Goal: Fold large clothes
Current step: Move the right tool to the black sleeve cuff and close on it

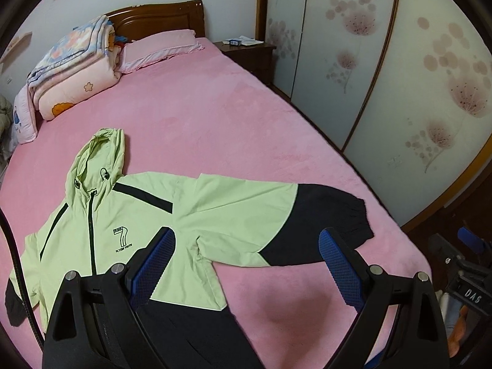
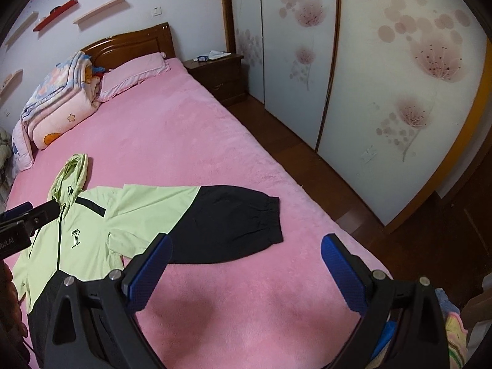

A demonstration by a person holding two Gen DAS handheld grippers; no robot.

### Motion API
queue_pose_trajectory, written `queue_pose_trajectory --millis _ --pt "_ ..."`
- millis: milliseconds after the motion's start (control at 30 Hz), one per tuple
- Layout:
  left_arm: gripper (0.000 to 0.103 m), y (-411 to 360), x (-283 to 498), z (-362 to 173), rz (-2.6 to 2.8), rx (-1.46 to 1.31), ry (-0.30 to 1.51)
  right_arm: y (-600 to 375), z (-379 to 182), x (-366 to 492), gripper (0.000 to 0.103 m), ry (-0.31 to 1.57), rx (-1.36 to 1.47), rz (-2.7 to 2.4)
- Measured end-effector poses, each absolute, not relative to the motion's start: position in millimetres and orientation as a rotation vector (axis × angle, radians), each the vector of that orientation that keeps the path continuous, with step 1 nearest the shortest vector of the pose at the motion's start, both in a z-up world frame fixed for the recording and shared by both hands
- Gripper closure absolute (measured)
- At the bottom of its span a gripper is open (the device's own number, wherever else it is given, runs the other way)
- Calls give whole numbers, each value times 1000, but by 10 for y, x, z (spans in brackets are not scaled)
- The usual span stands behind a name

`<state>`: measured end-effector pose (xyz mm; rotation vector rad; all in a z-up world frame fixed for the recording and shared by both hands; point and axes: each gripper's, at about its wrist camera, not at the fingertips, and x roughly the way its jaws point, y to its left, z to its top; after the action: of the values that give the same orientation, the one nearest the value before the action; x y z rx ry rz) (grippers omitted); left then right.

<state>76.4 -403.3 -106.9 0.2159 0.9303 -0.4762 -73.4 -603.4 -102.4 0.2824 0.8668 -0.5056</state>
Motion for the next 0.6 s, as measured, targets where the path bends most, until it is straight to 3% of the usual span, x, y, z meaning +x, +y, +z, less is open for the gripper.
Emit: queue_pose_trajectory --millis 300,600 --pt "9 -4032 999 -1370 -401 195 946 -6300 -1381 -485 13 921 309 -466" --pt "9 -4238 1224 -1726 -384 228 972 -6716 -1888 -250 14 1005 359 -509"
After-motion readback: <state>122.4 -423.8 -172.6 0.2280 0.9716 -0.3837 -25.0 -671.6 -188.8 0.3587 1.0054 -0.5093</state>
